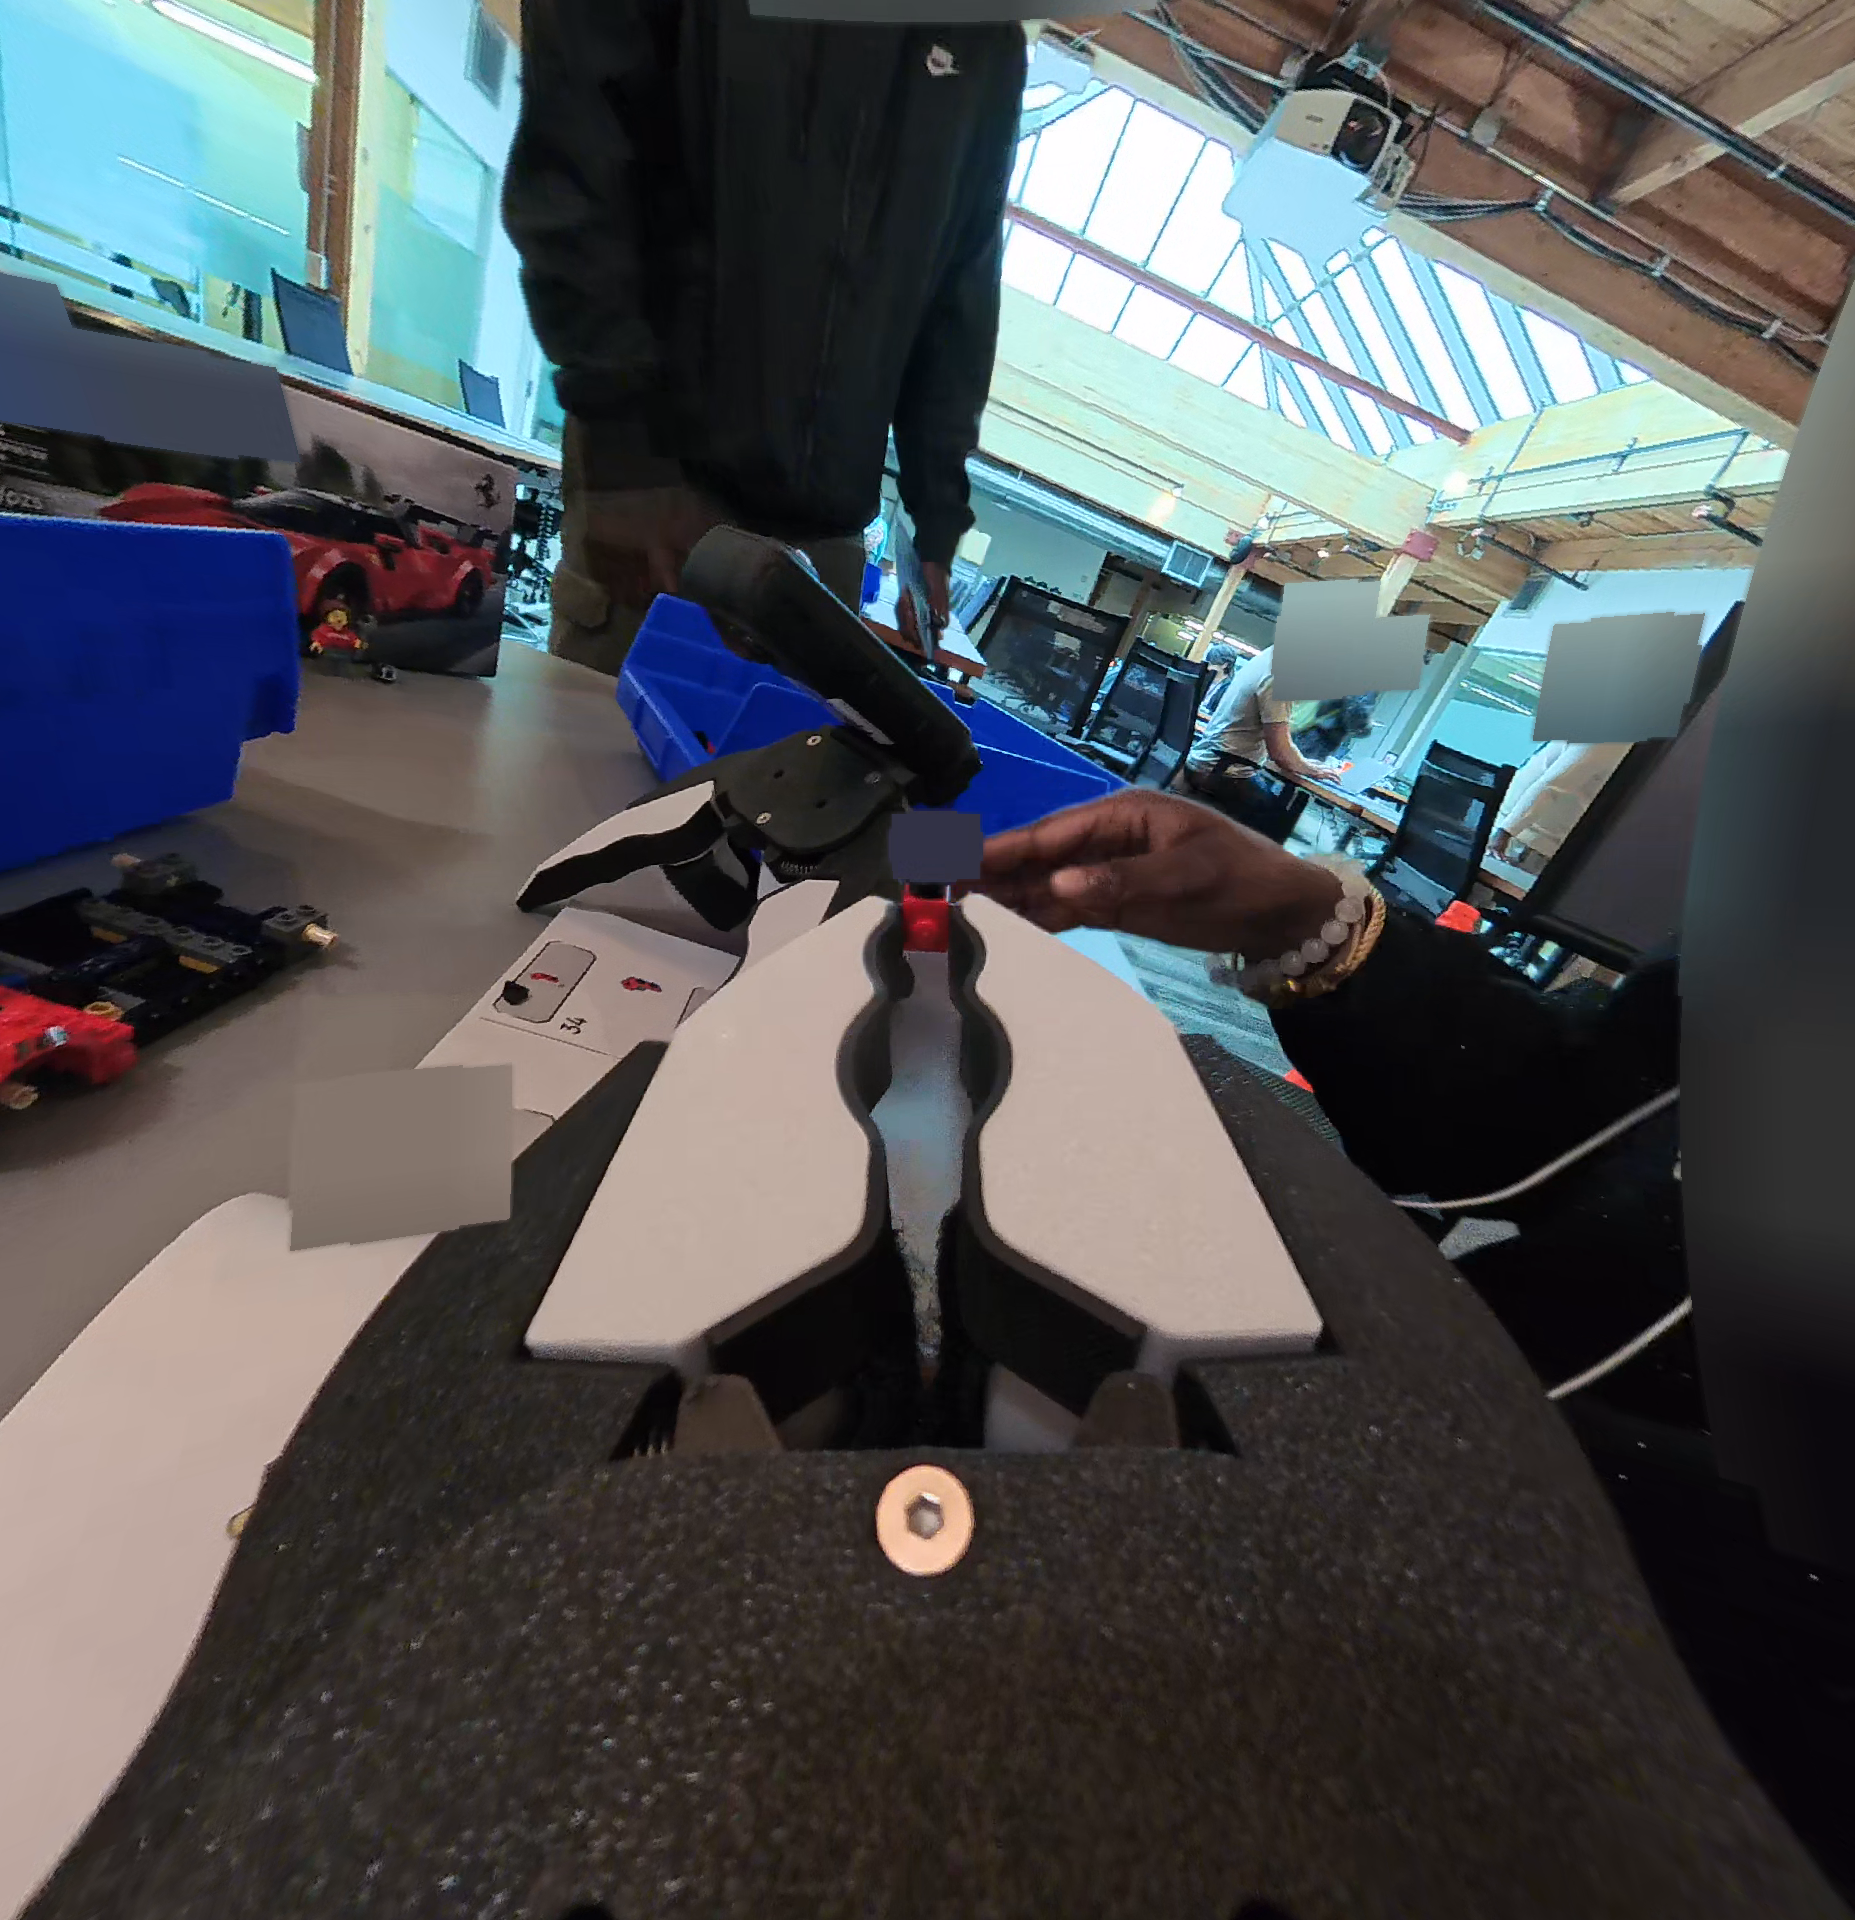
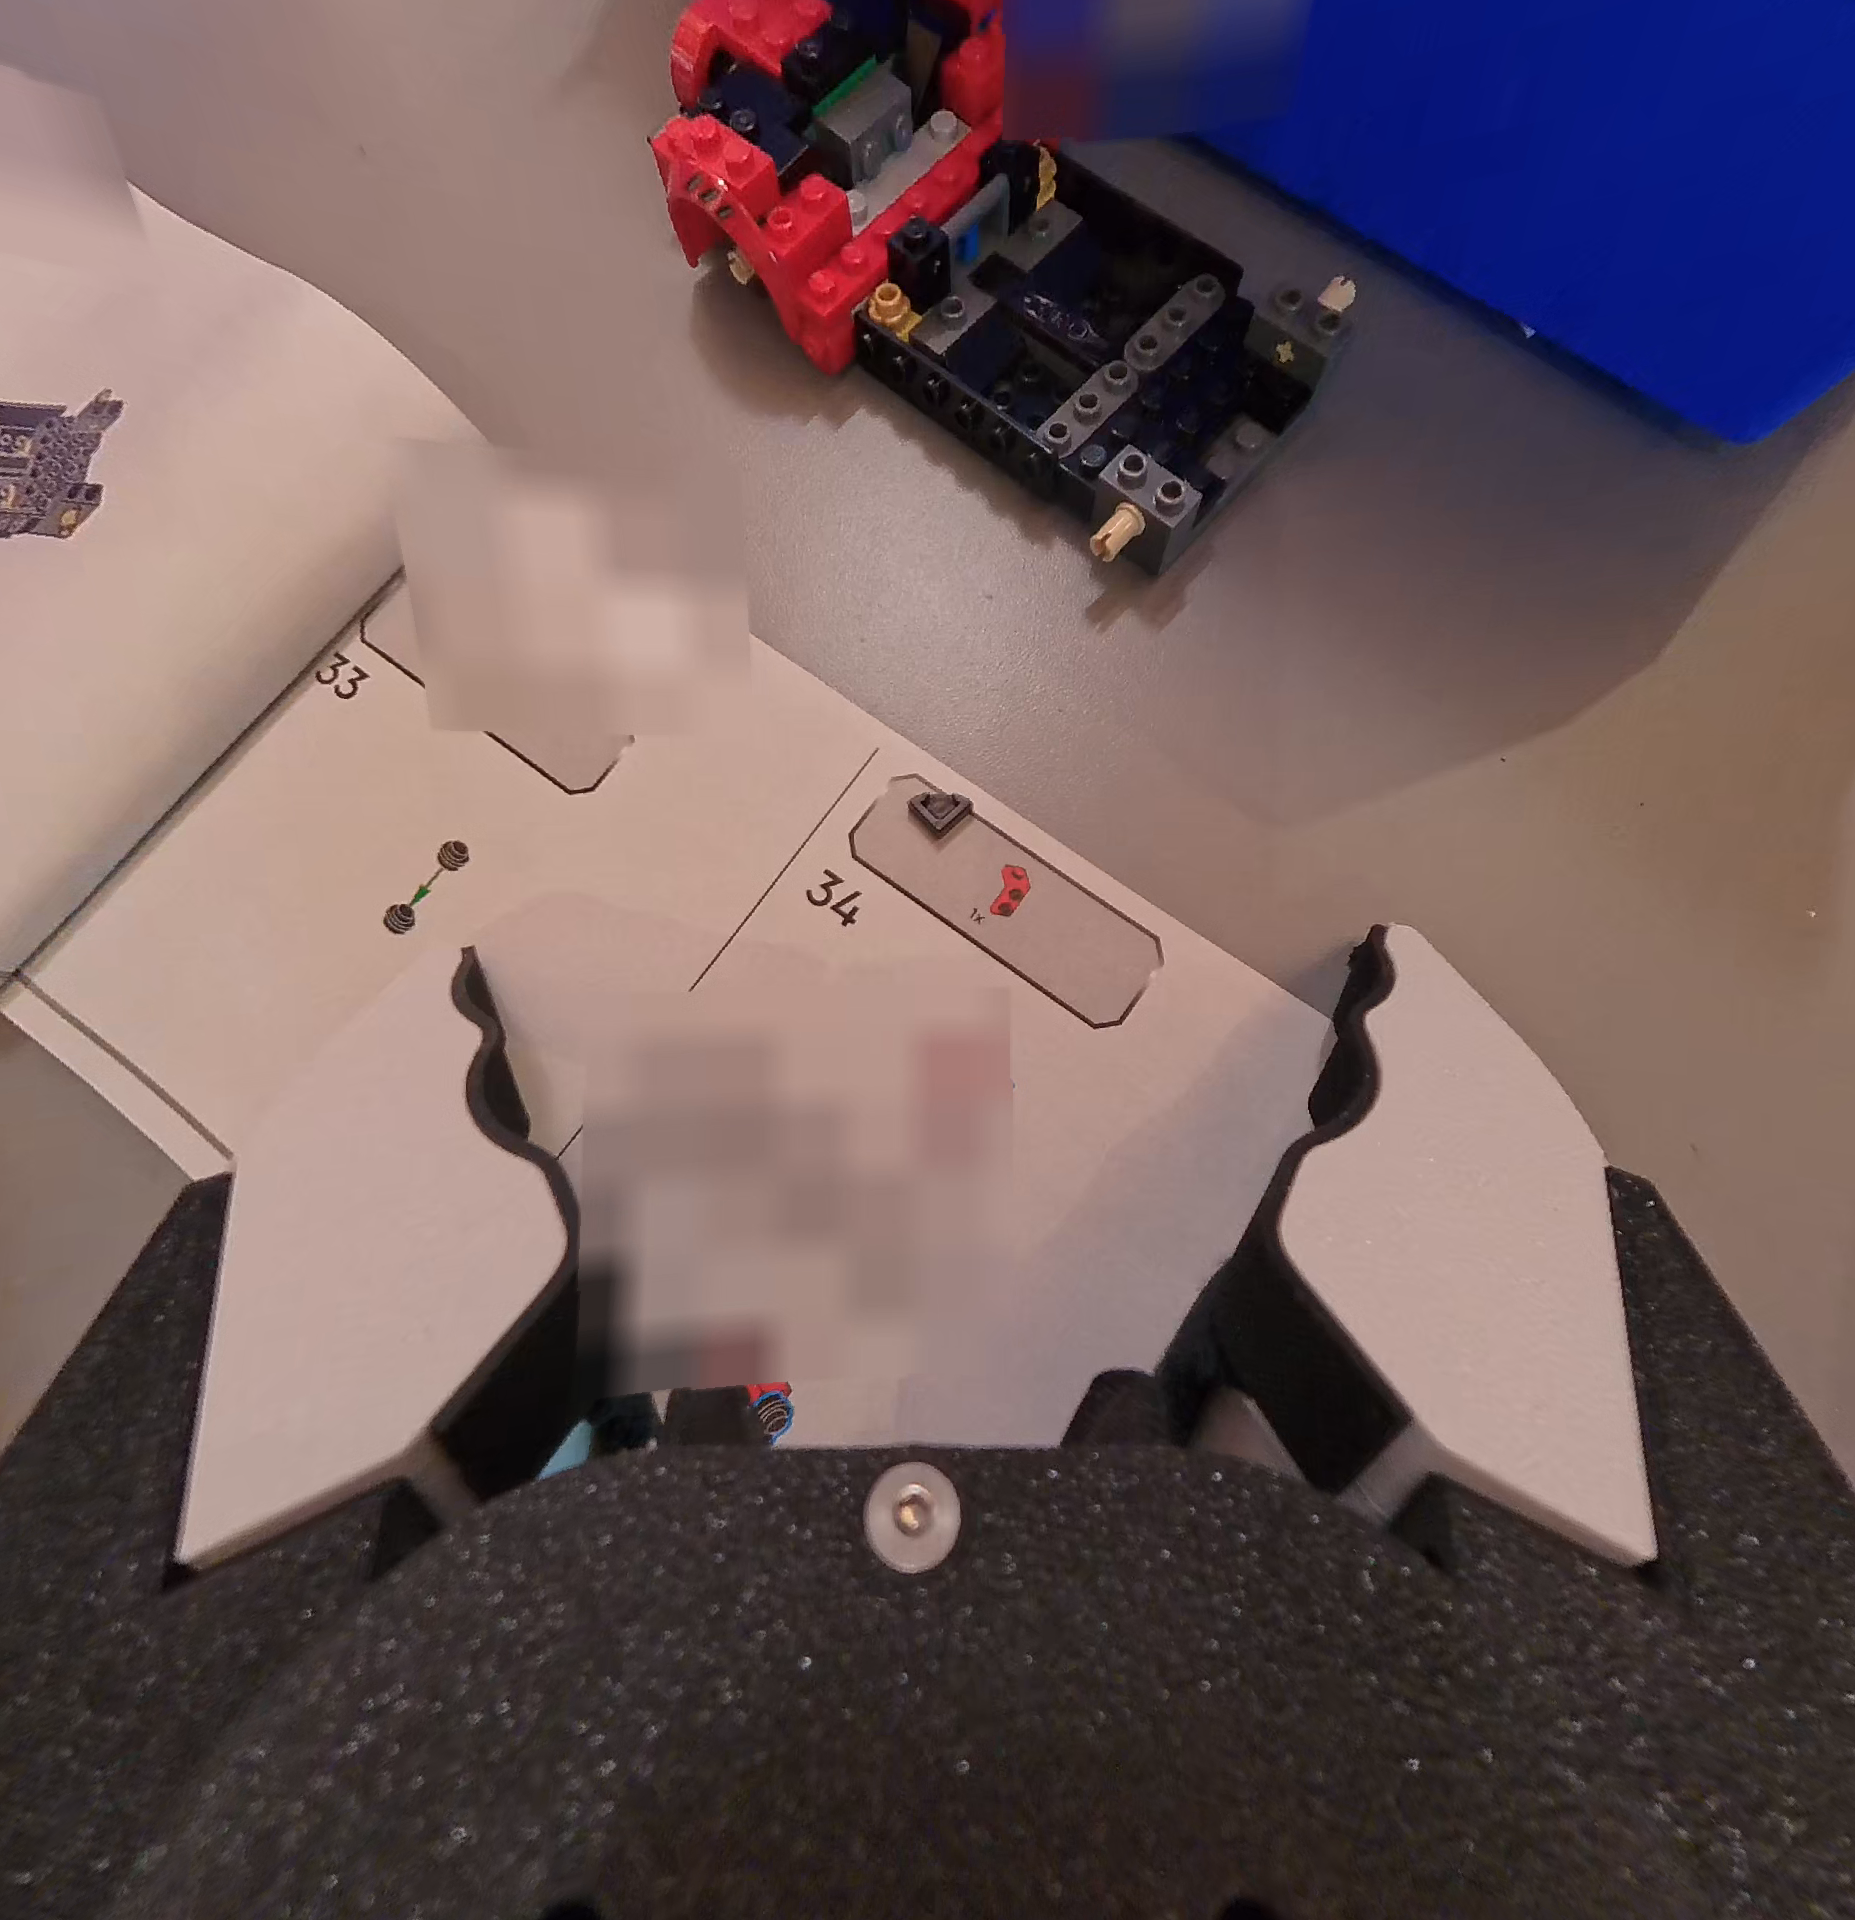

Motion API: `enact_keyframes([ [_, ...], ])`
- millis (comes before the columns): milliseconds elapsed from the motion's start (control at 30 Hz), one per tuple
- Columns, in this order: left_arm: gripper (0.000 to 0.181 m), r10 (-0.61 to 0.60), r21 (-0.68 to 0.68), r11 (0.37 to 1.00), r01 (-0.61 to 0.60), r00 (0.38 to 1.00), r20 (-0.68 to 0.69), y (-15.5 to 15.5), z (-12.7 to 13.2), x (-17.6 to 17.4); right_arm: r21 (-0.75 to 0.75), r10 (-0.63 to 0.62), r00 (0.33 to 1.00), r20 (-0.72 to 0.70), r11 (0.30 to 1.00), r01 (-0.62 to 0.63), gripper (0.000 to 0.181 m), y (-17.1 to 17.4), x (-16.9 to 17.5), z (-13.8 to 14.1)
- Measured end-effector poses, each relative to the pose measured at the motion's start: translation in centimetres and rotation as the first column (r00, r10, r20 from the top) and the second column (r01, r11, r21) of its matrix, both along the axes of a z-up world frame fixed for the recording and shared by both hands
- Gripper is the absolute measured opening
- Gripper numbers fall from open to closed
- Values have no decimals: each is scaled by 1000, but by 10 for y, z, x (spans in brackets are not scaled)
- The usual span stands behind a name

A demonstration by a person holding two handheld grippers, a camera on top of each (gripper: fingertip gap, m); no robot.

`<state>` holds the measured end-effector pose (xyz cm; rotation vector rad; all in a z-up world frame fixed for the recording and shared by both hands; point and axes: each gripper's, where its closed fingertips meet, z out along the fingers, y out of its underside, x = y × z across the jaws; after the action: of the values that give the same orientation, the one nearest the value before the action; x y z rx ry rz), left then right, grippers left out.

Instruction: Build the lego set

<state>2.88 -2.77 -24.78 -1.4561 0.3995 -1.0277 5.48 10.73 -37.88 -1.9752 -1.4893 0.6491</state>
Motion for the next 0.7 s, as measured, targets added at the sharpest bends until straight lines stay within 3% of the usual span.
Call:
enact_keyframes([
  [367,7,-20,-7,1000,19,997,-71,-1,-7,9,1,-3,1000,-1,1000,3,146,0,0,0],
  [700,7,-34,-43,999,32,998,-47,0,-10,8,0,-35,999,2,999,35,146,6,-9,0],
])
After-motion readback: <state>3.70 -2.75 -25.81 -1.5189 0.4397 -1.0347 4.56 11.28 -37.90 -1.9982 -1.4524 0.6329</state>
